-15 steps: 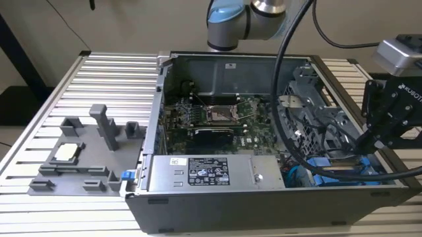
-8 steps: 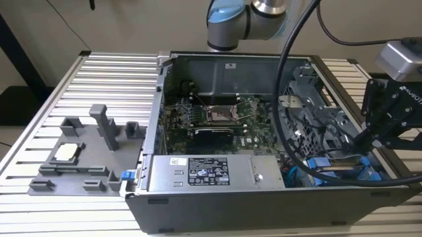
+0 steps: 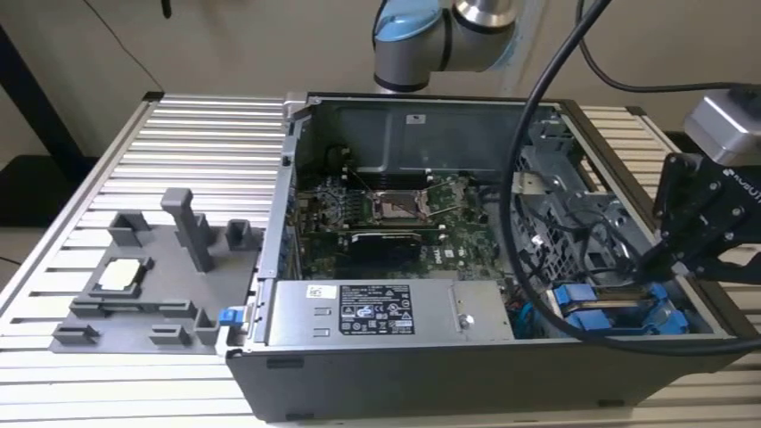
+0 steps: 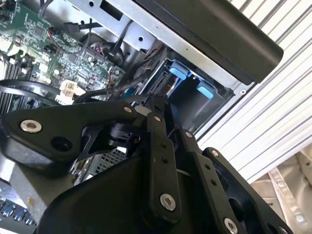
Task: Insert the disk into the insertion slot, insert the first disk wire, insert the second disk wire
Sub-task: 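Insert the first disk wire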
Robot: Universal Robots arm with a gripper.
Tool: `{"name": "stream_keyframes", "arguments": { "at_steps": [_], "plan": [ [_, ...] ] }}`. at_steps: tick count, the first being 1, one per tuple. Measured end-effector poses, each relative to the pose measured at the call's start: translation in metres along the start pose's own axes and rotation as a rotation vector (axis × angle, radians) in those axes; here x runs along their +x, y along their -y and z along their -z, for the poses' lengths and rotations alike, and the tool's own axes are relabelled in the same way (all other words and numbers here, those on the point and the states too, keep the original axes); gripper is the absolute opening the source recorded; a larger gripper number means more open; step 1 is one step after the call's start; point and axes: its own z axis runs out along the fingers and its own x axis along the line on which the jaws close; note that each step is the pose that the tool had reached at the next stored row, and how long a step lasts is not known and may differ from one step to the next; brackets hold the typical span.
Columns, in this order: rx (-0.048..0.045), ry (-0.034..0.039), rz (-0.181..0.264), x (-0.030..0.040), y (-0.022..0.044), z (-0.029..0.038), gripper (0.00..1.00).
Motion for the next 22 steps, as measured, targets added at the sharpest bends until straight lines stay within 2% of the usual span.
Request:
{"name": "stream_keyframes", "arguments": {
  "at_steps": [3, 5, 13, 22],
  "plan": [
    [0.0007, 0.0042, -0.007, 0.0004, 0.0036, -0.0050, 0.19],
    [0.0012, 0.0095, -0.012, 0.0006, 0.0051, -0.0081, 0.19],
    [0.0032, 0.0363, -0.031, -0.0003, 0.0068, -0.0185, 0.19],
    [0.0033, 0.0370, -0.031, -0.0001, 0.0071, -0.0219, 0.19]
  ]
}}
